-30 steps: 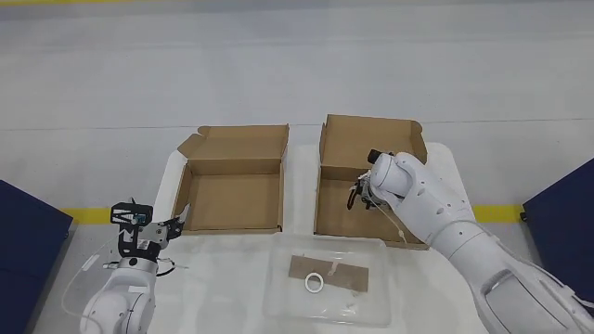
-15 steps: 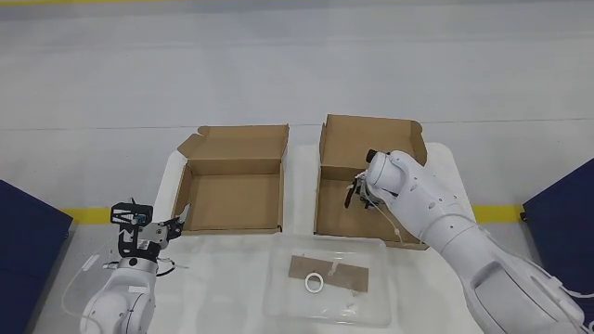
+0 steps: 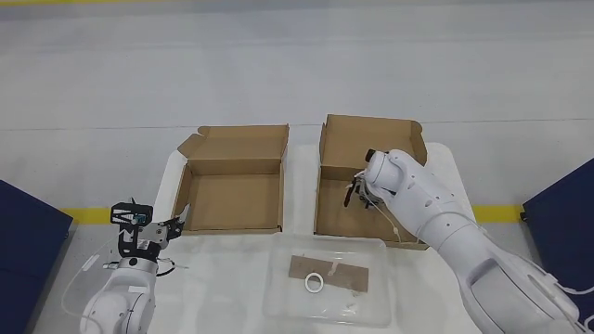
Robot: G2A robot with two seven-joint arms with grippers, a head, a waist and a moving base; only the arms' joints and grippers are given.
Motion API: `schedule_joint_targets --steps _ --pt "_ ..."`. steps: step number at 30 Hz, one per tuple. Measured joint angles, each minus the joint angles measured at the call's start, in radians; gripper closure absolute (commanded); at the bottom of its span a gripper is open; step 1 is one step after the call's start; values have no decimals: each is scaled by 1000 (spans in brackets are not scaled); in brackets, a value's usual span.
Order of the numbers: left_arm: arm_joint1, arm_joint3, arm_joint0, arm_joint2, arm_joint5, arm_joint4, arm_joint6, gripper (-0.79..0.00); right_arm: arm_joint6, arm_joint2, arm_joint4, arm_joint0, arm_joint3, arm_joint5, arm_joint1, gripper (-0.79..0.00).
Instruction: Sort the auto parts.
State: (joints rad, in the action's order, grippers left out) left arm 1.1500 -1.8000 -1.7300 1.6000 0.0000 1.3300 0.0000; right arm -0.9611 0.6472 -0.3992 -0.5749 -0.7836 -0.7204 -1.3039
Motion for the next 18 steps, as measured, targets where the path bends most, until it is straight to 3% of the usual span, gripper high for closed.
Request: schedule_joint_targets --steps 5,12,13,14,17,18 --pt "0 0 0 0 0 0 0 -785 -1 4 -9 2 -4 -1 -3 -139" --pt "0 0 0 0 0 0 0 -785 -12 24 -29 -13 -61 -11 7 -345" --pt "0 0 0 0 0 0 0 -785 -15 27 -35 -17 -73 -14 10 -388" --pt "0 0 0 0 0 0 0 -785 -17 32 -40 -22 -86 -18 13 -523" --pt "0 0 0 0 0 0 0 -785 -24 55 -56 -41 -145 -29 29 -785" --pt "0 0 0 0 0 0 0 -785 -28 68 -63 -53 -175 -34 38 -785"
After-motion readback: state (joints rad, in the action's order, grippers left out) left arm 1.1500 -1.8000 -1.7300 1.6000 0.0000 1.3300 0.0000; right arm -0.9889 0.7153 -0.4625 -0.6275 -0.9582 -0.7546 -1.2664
